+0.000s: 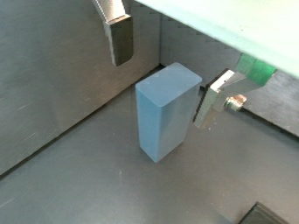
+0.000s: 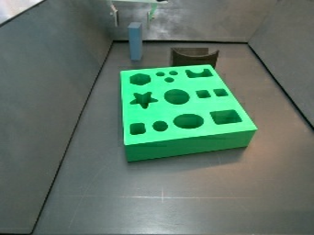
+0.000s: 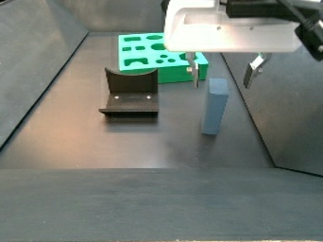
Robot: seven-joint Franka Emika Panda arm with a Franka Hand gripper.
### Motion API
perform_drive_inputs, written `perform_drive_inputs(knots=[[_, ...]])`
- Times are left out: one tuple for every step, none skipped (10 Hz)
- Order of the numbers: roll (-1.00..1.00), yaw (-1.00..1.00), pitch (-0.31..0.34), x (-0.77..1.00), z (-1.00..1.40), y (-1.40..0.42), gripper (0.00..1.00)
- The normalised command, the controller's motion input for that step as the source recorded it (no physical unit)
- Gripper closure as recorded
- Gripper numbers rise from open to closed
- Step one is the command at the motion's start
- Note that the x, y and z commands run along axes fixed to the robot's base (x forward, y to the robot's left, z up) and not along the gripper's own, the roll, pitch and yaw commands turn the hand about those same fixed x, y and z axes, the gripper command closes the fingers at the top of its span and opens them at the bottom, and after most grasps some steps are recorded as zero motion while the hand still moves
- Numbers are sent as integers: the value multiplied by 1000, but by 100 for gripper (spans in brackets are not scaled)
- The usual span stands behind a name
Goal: Pick up the rectangle object. Move up. Move to above the board. Insert the rectangle object.
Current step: Pick up the rectangle object.
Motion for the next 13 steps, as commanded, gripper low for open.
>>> perform_drive_inputs(knots=[[-93,-300,-99,-9,-546,194,0],[-80,-266,-124,-69,-669,157,0],[-103,-260,-164,-63,-766,91,0],[-87,-249,-181,-114,-769,51,0],[-99,0,-14,0,0,106,0],[-9,0,0,0,0,0,0],[0,0,0,0,0,0,0],[0,0,0,0,0,0,100],[0,0,0,0,0,0,100],[0,0,0,0,0,0,100],[0,0,0,0,0,0,100],[0,0,0,0,0,0,100],[0,0,0,0,0,0,100]])
